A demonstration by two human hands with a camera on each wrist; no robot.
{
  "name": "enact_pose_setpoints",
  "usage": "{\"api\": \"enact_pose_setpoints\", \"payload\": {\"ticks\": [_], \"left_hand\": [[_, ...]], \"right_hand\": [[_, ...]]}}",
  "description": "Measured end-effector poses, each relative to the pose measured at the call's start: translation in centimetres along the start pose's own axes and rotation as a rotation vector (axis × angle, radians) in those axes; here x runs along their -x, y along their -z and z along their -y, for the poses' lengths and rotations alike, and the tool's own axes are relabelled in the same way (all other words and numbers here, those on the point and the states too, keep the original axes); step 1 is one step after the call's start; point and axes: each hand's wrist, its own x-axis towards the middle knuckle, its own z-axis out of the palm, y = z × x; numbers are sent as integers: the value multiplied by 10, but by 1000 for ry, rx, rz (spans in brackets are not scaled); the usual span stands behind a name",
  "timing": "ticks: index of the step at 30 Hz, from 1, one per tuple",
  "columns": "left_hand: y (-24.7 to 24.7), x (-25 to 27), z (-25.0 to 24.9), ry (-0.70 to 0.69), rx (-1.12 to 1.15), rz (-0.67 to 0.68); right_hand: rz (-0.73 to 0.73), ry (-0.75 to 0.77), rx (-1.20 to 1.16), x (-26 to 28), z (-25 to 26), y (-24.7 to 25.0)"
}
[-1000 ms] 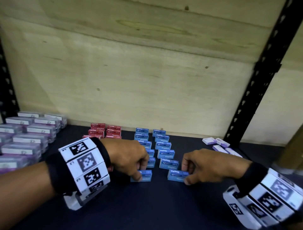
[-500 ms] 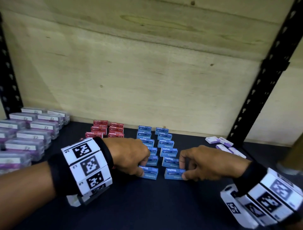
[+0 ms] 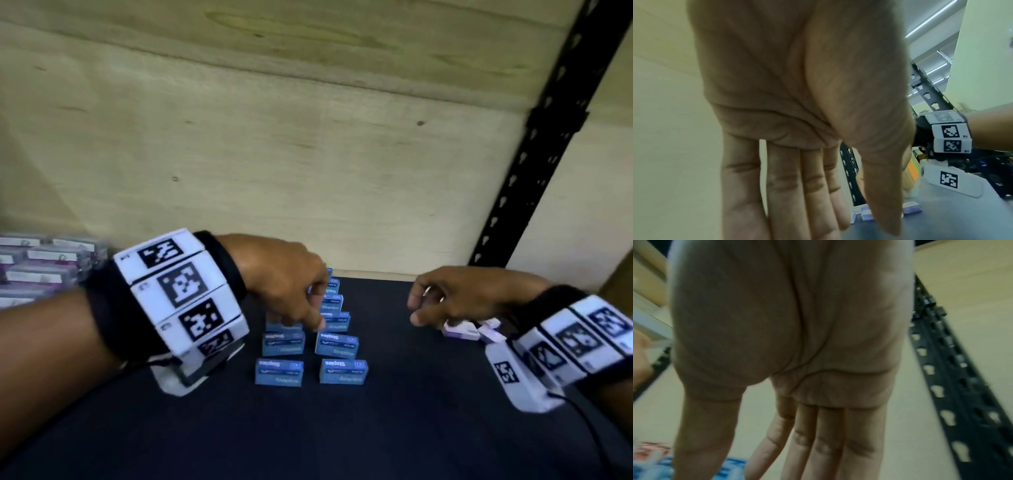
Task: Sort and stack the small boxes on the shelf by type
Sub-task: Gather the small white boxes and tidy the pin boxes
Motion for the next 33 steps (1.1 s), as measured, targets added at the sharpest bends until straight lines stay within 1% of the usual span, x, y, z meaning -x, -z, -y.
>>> {"api": "enact_pose_setpoints", "payload": {"ticks": [4, 7, 9, 13, 16, 20, 23, 28, 33], "left_hand": [[15, -45, -18, -55, -55, -49], [21, -83, -33, -86, -93, -36], [24, -108, -43, -103, -117, -39], [24, -155, -57, -136, -152, -46], [20, -188, -64, -143, -169, -54], [12, -227, -74, -147, -173, -59], [4, -246, -81, -153, -168, -53], [-5, -262, -93, -152, -185, -70], [-6, -264, -92, -157, -197, -92]], "right_hand": [[-148, -113, 52, -33, -45, 30], [-210, -209, 159, -55, -73, 43], [-221, -265, 236, -65, -86, 48], [-163, -349, 302, -85, -110, 49], [-151, -352, 262, -93, -122, 53], [-121, -293, 182, -98, -131, 58], [-104, -270, 195, -101, -130, 59], [-68, -280, 166, -101, -127, 64], [-76, -301, 171, -103, -124, 65]]}}
